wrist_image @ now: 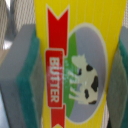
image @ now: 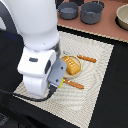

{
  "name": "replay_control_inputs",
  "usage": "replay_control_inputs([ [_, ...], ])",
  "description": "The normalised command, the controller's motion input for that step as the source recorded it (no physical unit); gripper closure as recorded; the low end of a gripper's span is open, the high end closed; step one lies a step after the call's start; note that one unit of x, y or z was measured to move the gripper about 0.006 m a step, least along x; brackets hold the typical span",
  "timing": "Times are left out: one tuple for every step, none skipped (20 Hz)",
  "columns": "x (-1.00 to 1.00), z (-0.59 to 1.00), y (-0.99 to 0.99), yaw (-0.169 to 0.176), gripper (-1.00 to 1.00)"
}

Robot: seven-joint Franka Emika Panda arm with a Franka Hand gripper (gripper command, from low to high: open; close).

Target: Place the bread, butter, and milk from the table onto the serving area.

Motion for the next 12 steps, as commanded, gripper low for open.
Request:
replay_control_inputs([
  [0.59,-0.14,-0.10,0.000,1.00],
  [0.53,-0.14,-0.14,0.000,1.00],
  [0.48,-0.17,-0.17,0.000,1.00],
  [0.50,-0.15,-0.14,0.000,1.00],
  [0.49,-0.12,-0.16,0.000,1.00],
  [0.49,-0.07,-0.24,0.000,1.00],
  [0.42,-0.07,-0.33,0.000,1.00],
  [0.41,-0.03,-0.37,0.000,1.00],
  [0.40,-0.01,-0.35,0.000,1.00],
  [0.38,0.00,-0.37,-0.009,1.00],
  [0.33,0.00,-0.30,-0.016,1.00],
  [0.33,0.00,-0.27,-0.006,1.00],
])
